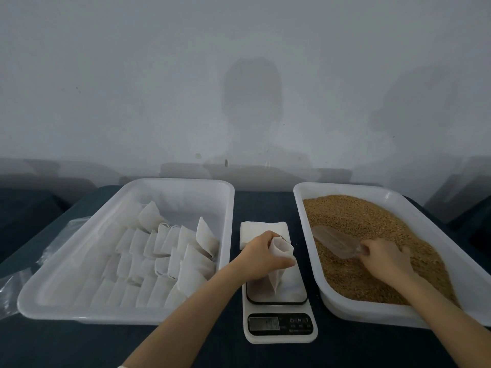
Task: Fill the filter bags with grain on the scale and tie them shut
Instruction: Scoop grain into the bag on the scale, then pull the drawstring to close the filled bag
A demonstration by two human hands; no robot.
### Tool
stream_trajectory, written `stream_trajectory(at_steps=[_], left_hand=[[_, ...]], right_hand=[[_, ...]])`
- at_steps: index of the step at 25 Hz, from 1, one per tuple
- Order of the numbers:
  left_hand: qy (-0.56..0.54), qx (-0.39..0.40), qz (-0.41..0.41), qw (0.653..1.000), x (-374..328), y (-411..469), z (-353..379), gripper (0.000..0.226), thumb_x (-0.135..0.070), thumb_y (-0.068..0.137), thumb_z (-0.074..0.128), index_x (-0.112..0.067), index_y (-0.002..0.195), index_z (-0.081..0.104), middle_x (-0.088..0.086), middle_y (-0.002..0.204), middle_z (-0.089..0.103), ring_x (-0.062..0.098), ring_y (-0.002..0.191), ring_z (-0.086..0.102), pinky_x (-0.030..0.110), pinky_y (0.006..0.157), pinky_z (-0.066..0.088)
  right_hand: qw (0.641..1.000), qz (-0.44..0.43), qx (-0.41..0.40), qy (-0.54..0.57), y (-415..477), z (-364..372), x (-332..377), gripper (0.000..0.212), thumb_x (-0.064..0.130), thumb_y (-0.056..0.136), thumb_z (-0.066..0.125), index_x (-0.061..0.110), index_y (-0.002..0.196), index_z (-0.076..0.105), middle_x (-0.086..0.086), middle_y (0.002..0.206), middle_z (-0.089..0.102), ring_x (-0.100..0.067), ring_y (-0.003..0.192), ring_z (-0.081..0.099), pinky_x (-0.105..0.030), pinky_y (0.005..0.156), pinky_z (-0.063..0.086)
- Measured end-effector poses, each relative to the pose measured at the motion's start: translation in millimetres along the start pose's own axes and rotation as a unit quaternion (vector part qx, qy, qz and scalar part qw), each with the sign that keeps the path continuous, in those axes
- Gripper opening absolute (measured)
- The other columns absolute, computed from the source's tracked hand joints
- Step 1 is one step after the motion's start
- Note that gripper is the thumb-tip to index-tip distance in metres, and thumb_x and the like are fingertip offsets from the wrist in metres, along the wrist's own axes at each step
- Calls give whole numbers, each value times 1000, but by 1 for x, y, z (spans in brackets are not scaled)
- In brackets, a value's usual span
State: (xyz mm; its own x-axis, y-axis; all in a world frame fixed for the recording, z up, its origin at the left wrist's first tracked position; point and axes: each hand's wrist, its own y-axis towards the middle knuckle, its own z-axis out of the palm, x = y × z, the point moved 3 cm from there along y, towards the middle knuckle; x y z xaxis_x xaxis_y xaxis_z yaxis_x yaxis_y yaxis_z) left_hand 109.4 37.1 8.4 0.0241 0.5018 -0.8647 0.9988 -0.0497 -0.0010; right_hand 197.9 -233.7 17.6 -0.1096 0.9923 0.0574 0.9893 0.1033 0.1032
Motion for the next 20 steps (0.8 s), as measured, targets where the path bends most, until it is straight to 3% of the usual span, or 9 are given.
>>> stream_trajectory(at_steps=[6,9,11,13,15,17,20], left_hand=[[-1,5,-1,1000,1,0,0,53,-45,76,74,-31,118,46,-13,106,55,9,96,56,19,76,48],[-4,8,-6,1000,0,-1,0,54,-46,75,75,-32,118,45,-14,106,54,8,96,56,18,75,47],[0,10,-10,1000,1,0,1,53,-46,75,74,-34,117,44,-16,104,53,7,95,55,17,74,46],[4,11,-14,1000,1,0,2,54,-46,74,75,-35,117,44,-16,104,53,7,95,55,17,73,46],[2,7,-15,1000,-1,0,2,54,-44,73,75,-33,117,45,-15,103,55,7,94,56,18,73,46],[22,9,5,1000,-4,0,0,50,-41,76,76,-28,116,48,-12,106,58,4,93,57,16,77,45],[69,14,31,997,-8,-2,-2,53,-32,81,75,-16,124,49,0,120,59,5,99,55,20,90,46]], right_hand=[[1000,5,5,-7,-2,-1,1,17,41,93,49,32,84,60,10,84,57,-15,90,53,-41,90,32],[999,6,-3,-33,-7,-7,6,22,40,94,47,32,111,59,4,108,59,-19,107,51,-42,95,32],[997,-20,-72,29,-16,-22,21,32,35,94,50,26,124,55,1,121,57,-18,112,51,-41,98,33],[974,-110,-96,174,-31,-41,55,30,32,92,55,28,121,57,7,114,60,-6,95,56,-20,85,43],[947,-219,-32,234,-53,-53,99,24,34,90,57,36,113,59,19,96,57,4,77,53,-8,63,40],[930,-279,19,239,-67,-55,132,21,38,90,57,40,111,61,17,85,53,1,72,53,-11,62,40],[937,-299,28,177,-72,-51,151,19,43,92,53,36,107,64,9,84,53,-5,76,52,-19,66,41]])
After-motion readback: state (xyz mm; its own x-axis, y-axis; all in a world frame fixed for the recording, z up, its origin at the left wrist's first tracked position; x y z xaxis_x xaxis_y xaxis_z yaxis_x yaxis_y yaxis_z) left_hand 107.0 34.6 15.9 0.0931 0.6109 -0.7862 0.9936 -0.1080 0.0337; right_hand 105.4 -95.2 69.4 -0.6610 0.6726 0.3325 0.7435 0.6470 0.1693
